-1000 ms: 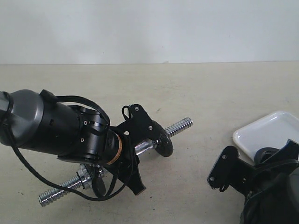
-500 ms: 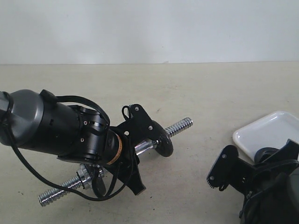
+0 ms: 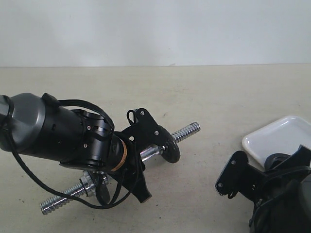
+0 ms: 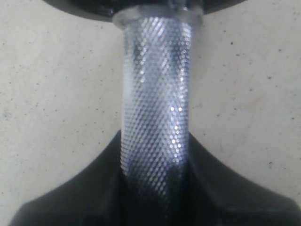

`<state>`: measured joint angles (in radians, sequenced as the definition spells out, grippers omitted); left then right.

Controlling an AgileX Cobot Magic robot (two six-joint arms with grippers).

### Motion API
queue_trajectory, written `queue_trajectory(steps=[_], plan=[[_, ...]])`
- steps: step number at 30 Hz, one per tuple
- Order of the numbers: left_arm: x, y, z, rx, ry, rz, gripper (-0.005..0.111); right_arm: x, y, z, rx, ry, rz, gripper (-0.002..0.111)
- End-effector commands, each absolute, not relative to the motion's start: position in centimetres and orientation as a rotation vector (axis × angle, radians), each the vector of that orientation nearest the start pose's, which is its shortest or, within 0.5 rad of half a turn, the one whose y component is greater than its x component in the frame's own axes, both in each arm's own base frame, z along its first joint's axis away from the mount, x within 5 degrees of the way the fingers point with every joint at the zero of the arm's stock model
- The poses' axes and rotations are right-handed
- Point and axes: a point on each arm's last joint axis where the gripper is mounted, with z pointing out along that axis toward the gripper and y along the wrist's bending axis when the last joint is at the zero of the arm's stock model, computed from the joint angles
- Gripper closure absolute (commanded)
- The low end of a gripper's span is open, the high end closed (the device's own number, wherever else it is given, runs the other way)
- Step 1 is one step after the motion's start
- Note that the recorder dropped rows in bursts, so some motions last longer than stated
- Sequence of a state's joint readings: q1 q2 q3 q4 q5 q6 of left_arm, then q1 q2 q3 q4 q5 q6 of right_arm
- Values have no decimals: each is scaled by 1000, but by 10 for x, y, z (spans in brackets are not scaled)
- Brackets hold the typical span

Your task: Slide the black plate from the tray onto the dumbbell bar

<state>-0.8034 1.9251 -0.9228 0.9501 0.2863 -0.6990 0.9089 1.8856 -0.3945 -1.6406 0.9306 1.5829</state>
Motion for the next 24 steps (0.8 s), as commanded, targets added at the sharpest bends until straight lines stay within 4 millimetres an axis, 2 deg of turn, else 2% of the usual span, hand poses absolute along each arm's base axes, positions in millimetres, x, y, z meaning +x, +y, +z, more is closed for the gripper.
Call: queue_trajectory(steps=[1, 17, 19, 22, 23, 24], plan=[[256, -237, 121, 1214, 2276, 98, 103, 178, 114, 77, -1029, 2210, -928, 70], [256, -237, 121, 1214, 2277, 103, 103, 178, 112, 77, -967, 2232, -939, 72], [256, -237, 121, 1214, 2277, 103, 103, 177, 112, 77, -971, 2238, -931, 81], [256, -237, 121, 1213, 2278, 106, 103, 177, 112, 77, -972, 2241, -926, 104], [256, -237, 121, 1213, 2278, 106, 103, 177, 112, 77, -972, 2241, -926, 108], [256, -237, 121, 1213, 2278, 106, 103, 177, 112, 77, -969, 2242, -925, 108]])
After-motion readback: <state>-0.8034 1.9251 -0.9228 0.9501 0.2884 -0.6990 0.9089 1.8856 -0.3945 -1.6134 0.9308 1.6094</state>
